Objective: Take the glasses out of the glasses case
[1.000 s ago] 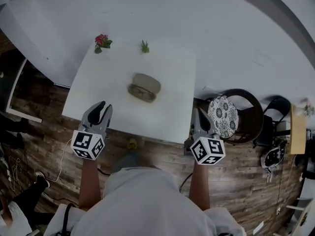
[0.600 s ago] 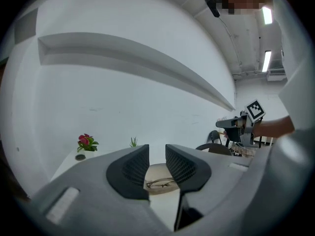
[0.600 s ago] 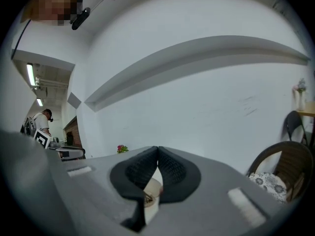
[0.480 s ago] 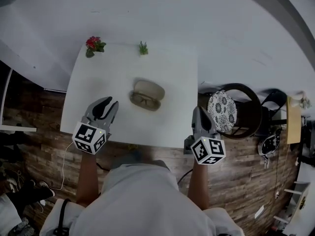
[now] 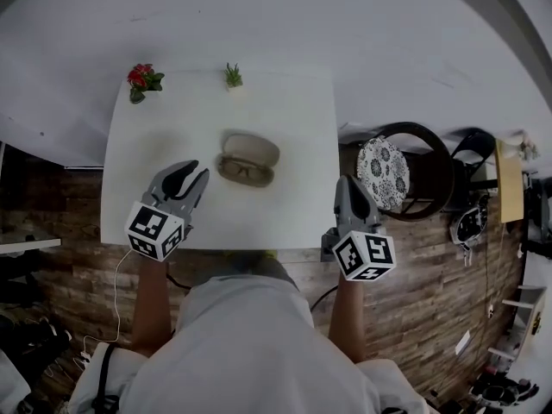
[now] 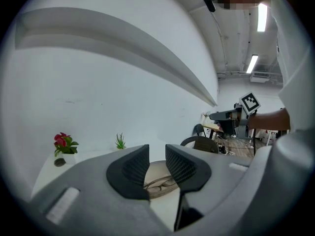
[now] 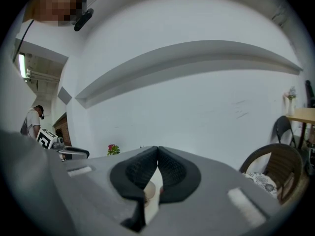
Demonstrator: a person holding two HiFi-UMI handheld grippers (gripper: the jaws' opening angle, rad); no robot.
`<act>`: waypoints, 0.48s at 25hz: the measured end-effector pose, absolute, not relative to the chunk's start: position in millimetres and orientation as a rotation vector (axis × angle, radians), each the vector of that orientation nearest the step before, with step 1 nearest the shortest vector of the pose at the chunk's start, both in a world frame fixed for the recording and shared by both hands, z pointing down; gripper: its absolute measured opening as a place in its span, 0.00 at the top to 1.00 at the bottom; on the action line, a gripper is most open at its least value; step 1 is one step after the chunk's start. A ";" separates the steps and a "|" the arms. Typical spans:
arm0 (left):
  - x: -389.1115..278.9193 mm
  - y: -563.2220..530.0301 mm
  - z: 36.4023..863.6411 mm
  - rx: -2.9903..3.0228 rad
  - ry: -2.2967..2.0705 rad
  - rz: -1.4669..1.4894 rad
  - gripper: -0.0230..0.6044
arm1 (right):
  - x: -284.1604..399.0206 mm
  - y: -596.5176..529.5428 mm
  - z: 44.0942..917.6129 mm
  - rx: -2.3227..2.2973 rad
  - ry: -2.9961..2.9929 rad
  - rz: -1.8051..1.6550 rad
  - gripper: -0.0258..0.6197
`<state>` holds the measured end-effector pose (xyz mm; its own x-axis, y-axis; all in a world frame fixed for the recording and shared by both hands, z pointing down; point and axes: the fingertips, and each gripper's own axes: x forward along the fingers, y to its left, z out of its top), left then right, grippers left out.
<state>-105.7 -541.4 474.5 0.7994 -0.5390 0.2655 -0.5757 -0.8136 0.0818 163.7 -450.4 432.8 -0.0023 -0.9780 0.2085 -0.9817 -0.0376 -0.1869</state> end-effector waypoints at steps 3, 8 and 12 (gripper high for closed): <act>-94.0 -539.2 474.8 2.883 -0.852 0.400 0.78 | 170.1 -446.8 435.1 2.218 -2.159 0.444 0.96; -74.4 -537.1 477.2 2.949 -0.795 0.522 0.78 | 185.1 -448.8 437.8 2.215 -2.164 0.433 0.96; -64.0 -537.1 479.9 2.979 -0.757 0.598 0.78 | 192.2 -459.2 440.5 2.190 -2.186 0.446 0.96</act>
<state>-64.0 -537.1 479.9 0.8102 -0.4578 0.3661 -0.4618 -0.8832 -0.0823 192.2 -459.2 440.5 -0.0184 -0.9774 0.2106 -0.9817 -0.0223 -0.1891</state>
